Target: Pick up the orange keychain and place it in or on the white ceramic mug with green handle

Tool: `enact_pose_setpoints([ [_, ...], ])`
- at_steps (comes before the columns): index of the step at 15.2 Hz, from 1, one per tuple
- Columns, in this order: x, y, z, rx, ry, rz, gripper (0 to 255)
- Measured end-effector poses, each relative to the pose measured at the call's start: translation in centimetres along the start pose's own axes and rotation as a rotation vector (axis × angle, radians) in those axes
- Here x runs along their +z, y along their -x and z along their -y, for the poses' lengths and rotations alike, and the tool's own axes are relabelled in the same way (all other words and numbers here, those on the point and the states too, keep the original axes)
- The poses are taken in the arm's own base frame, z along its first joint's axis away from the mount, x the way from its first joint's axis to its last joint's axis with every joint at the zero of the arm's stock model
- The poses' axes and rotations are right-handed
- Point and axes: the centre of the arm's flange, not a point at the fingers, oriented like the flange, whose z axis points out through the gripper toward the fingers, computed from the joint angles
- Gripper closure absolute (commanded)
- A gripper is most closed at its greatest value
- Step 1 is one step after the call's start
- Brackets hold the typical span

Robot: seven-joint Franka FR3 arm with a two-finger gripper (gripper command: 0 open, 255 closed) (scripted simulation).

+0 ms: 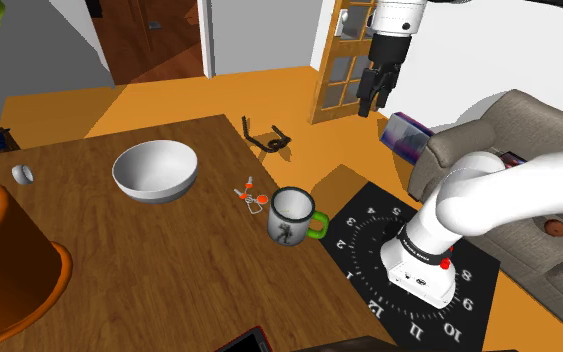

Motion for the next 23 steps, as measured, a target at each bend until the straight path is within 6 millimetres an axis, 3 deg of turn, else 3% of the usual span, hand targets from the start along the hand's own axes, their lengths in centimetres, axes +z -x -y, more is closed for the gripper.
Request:
enact_pose_setpoints([
  [4, 1.4, -1.3, 2.0, -0.006, 0.009, -0.006, 0],
  [23, 14.2, -12.4, 20.8, -0.055, 0.090, -0.066, 0],
])
